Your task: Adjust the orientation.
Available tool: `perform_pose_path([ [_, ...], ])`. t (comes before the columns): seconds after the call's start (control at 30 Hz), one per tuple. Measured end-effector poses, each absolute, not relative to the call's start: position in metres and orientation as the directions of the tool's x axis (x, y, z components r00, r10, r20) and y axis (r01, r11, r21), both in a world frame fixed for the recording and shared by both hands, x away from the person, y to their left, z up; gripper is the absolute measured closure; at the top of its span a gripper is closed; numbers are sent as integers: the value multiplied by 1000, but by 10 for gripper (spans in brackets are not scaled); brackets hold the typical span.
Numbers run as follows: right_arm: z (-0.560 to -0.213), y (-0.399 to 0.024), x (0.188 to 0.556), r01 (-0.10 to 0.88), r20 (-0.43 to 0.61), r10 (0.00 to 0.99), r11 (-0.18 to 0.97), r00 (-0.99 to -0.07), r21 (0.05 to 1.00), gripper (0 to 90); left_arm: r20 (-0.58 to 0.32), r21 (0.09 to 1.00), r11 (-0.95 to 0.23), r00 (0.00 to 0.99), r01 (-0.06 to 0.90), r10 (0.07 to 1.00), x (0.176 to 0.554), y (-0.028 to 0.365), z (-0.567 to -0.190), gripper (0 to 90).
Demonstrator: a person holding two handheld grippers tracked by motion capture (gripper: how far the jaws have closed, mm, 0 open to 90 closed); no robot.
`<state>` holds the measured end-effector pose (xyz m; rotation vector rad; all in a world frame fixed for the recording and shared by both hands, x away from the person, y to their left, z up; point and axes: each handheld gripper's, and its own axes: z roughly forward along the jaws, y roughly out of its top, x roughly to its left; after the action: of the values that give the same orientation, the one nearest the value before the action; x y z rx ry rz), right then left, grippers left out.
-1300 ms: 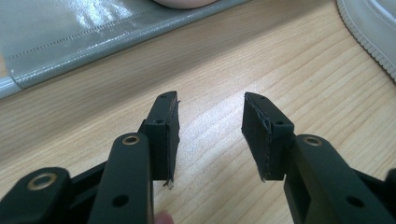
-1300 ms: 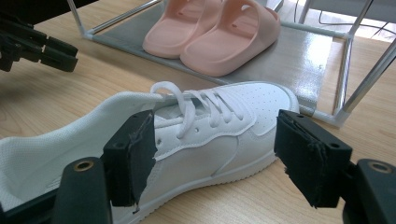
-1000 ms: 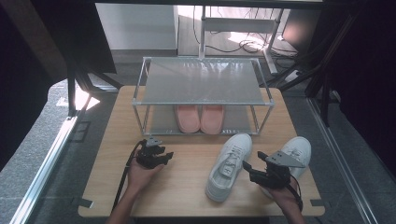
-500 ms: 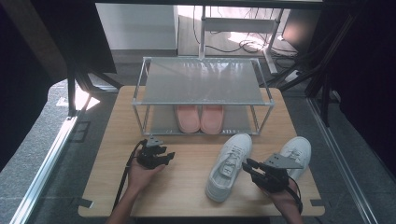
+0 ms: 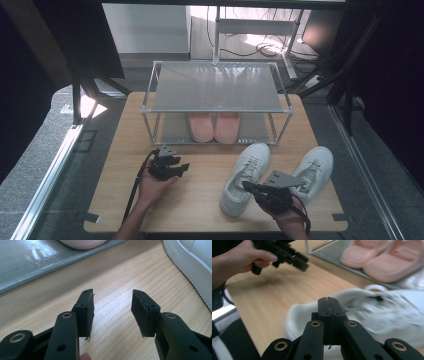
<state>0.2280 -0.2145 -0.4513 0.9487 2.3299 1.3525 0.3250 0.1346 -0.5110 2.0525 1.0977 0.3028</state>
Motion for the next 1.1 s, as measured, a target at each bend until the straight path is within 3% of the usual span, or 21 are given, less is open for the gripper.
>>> perform_pose_path([
  [0.67, -459, -157, 215, 343, 58, 553, 427, -831, 837, 900, -148, 724, -323, 594, 609, 791, 325, 142, -508, 504],
  [1.1, -468, -142, 215, 334, -1, 567, 486, -824, 808, 900, -143, 718, -332, 597, 612, 789, 325, 141, -508, 497],
])
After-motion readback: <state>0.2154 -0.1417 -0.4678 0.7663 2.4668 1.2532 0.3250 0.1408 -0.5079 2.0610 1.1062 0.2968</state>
